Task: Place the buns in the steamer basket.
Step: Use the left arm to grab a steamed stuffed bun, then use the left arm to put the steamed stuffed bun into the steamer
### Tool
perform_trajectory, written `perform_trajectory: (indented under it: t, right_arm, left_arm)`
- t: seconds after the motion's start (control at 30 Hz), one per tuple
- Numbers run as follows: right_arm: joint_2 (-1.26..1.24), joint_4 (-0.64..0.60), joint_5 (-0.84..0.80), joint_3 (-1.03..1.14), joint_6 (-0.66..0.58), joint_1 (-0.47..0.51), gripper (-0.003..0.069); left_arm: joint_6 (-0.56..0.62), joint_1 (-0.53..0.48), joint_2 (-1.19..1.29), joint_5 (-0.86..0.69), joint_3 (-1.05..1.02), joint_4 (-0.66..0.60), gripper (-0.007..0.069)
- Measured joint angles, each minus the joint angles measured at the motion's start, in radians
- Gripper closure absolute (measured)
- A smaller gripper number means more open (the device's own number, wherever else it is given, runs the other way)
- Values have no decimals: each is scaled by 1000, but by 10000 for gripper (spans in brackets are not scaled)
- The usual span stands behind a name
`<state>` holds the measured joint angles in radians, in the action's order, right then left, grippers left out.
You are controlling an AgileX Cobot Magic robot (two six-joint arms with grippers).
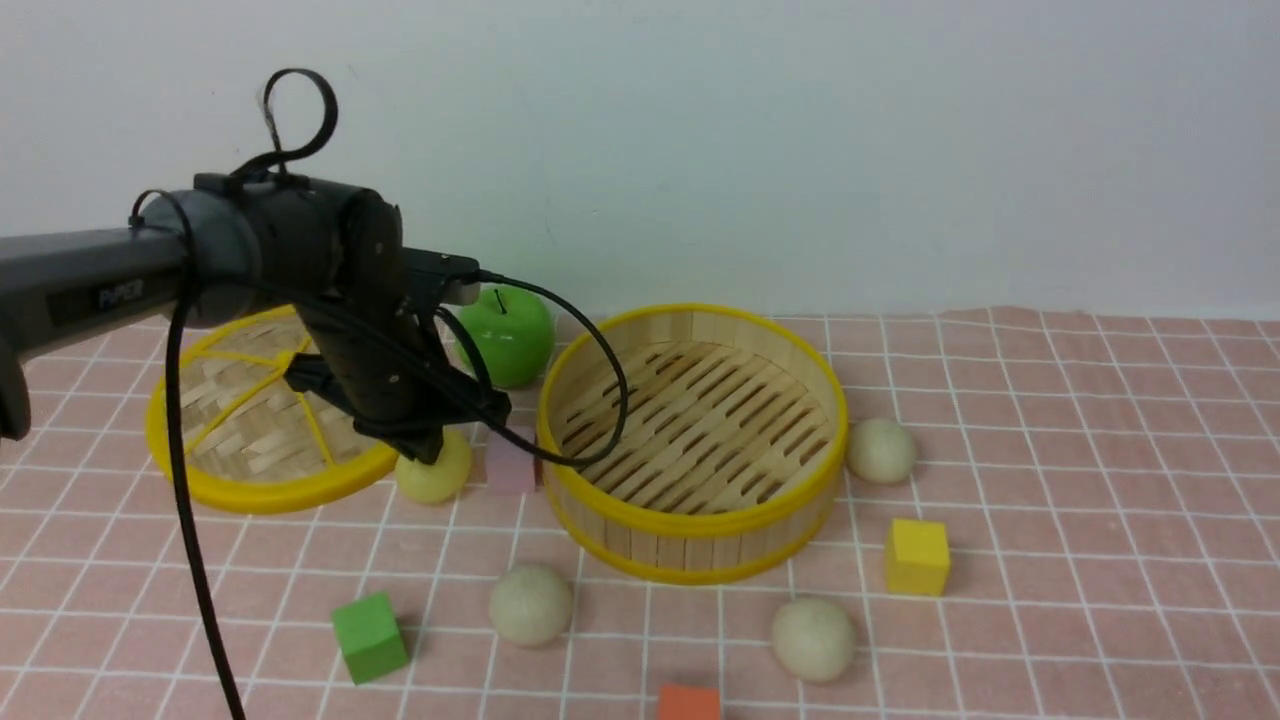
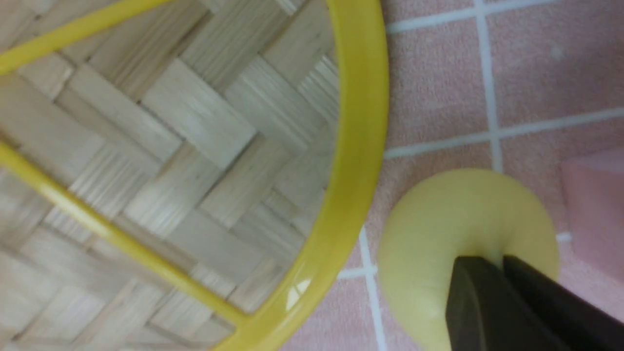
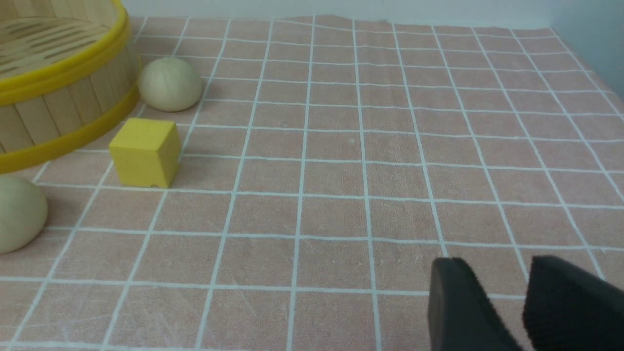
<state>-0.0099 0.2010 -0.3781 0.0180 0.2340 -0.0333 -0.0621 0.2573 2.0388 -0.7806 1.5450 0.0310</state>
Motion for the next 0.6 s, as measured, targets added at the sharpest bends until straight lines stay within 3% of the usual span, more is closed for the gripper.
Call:
perform_trajectory:
  t: [0.2,0.43,0.6]
  right_arm:
    - [0,0,0,0,0,0,420]
    - [0,0,0,0,0,0,419]
    - [0,0,0,0,0,0,419]
  left_arm:
    - [6,3,-151,-16,0,-31,638]
    - [225,89,-242,-11,0,-252,638]
    - [277,179,-209,67,0,-313,638]
